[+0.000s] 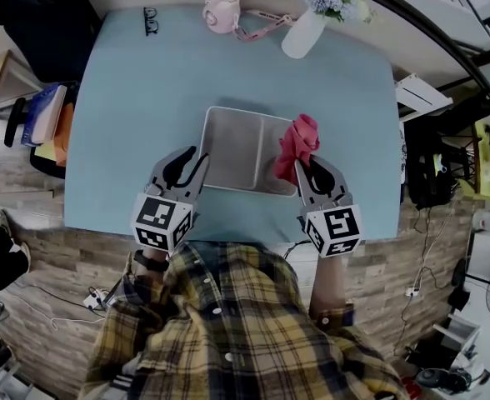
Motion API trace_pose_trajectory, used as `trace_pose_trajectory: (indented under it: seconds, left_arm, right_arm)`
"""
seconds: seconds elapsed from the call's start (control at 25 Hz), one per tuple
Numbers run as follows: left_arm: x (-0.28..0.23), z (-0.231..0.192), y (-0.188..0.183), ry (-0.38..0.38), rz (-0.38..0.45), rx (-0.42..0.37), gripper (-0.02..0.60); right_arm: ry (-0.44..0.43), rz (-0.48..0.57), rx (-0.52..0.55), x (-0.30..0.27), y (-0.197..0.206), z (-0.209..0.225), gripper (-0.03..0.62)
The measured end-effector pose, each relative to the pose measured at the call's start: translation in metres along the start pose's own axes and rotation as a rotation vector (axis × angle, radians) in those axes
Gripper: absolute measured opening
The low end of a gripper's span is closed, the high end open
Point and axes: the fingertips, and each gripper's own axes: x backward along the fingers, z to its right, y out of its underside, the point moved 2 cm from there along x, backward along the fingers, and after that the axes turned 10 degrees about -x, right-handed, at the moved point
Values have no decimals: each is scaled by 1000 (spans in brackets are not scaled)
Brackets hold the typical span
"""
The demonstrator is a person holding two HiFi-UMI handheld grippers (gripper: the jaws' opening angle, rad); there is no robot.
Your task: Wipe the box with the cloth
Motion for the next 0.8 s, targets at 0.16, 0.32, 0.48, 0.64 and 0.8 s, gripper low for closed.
trace_pose_trajectory:
  seconds: [0.16,0.32,0.48,0.64,0.8]
  left_arm:
    - [3,0,-14,0,37,-6,67]
    - [6,2,-25,14,67,-9,23]
    - [7,0,-30,10,86,-11,2]
    - [11,0,-35,-3,102,-14,-6]
    - [13,1,-37,-15,102,-25,-9]
  right_arm:
    - [-10,54,-39,1,-10,-3,46]
    - [-8,98,-67,3,-18,-4,46]
    - [-6,113,-65,4,-21,-6,46]
    - [4,127,-74,10,-22,-3,46]
    - [10,144,-84,17,-22,1,46]
